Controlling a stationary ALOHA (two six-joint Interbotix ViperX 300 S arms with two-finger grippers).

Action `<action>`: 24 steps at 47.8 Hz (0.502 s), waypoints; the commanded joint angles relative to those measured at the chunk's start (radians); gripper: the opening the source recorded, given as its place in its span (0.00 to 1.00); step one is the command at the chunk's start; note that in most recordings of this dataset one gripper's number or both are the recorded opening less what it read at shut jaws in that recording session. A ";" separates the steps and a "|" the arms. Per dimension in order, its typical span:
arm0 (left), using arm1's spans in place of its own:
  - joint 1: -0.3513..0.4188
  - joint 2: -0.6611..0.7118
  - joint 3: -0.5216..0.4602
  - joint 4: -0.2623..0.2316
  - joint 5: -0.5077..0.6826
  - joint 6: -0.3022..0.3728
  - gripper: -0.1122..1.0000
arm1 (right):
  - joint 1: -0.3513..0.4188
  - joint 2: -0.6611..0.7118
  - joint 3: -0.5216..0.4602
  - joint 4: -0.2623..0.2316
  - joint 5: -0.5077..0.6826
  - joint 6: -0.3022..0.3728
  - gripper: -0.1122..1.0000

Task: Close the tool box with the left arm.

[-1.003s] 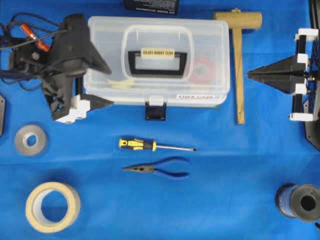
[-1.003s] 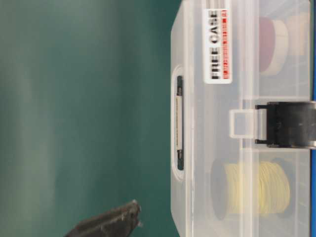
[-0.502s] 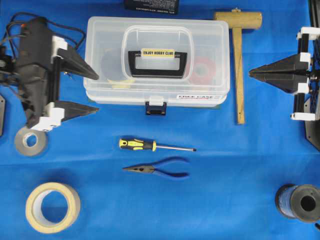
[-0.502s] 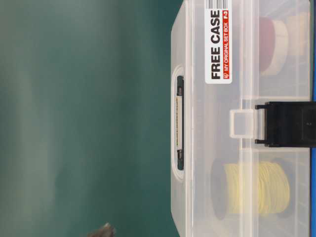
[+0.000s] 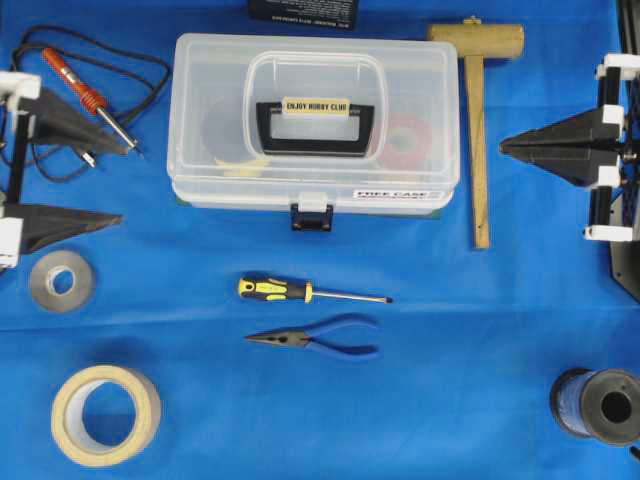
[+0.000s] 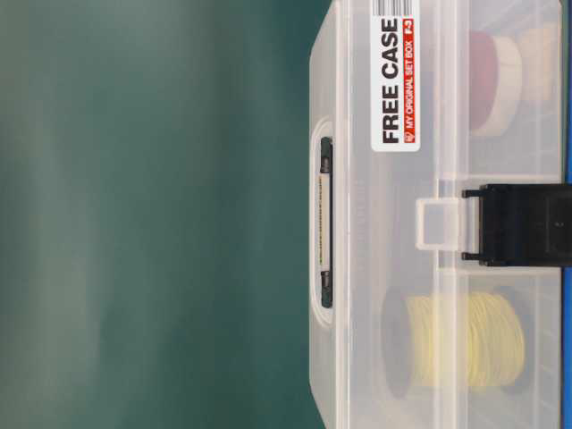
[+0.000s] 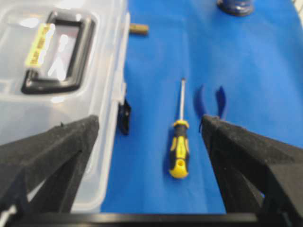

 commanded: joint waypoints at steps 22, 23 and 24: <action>-0.064 -0.252 0.327 0.002 -0.247 0.009 0.91 | -0.002 0.006 -0.011 -0.002 0.005 0.003 0.10; -0.064 -0.252 0.333 0.000 -0.249 0.011 0.91 | -0.002 0.006 -0.009 -0.002 0.005 0.003 0.10; -0.063 -0.250 0.339 0.002 -0.253 0.009 0.91 | -0.002 0.006 -0.009 -0.002 0.006 0.003 0.10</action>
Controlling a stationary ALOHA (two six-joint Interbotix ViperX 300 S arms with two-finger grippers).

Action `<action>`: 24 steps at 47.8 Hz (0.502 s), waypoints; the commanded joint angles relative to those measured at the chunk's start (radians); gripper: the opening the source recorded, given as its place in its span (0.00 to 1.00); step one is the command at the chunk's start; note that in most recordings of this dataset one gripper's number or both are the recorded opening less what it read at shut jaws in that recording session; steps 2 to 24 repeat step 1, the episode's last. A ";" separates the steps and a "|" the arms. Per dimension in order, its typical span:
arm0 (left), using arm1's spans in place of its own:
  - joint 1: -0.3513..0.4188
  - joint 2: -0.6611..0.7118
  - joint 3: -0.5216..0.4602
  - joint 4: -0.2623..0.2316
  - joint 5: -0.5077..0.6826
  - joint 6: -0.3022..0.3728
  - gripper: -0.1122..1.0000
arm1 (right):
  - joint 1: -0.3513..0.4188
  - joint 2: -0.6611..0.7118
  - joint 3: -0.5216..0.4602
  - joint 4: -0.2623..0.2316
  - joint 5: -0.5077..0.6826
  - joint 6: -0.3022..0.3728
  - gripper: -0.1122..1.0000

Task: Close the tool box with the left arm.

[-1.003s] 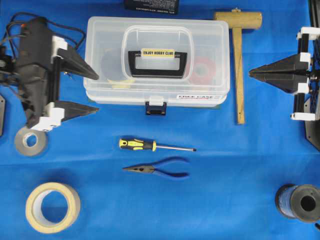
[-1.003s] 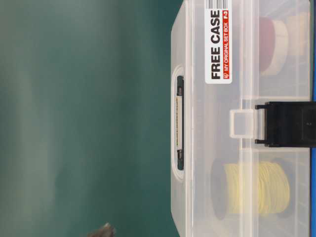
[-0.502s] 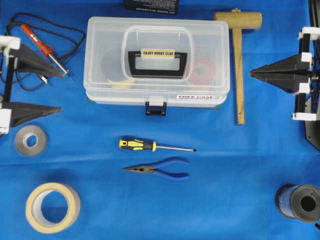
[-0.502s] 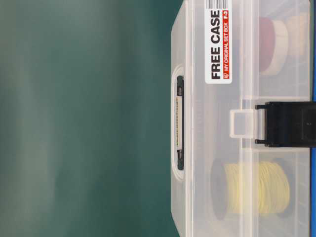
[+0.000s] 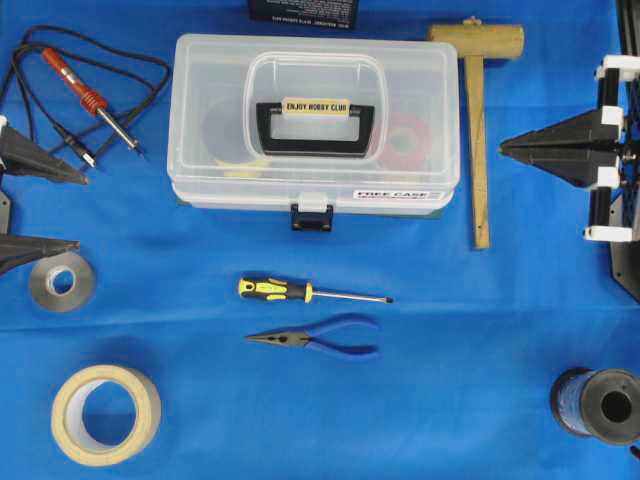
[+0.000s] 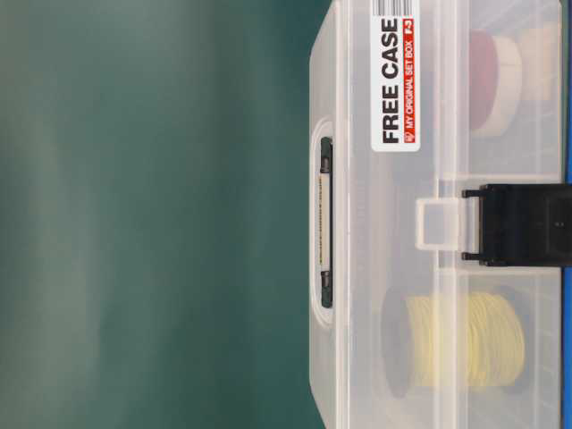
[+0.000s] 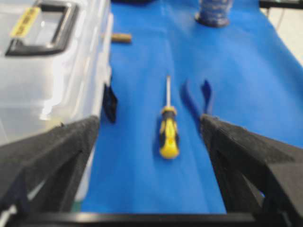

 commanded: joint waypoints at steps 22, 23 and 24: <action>-0.005 0.009 0.011 0.000 -0.021 0.000 0.91 | -0.002 0.006 -0.009 -0.002 -0.003 0.002 0.10; -0.005 0.009 0.011 0.000 -0.021 0.000 0.91 | -0.002 0.006 -0.009 -0.002 -0.003 0.002 0.10; -0.005 0.009 0.011 0.000 -0.021 0.000 0.91 | -0.002 0.006 -0.009 -0.002 -0.003 0.002 0.10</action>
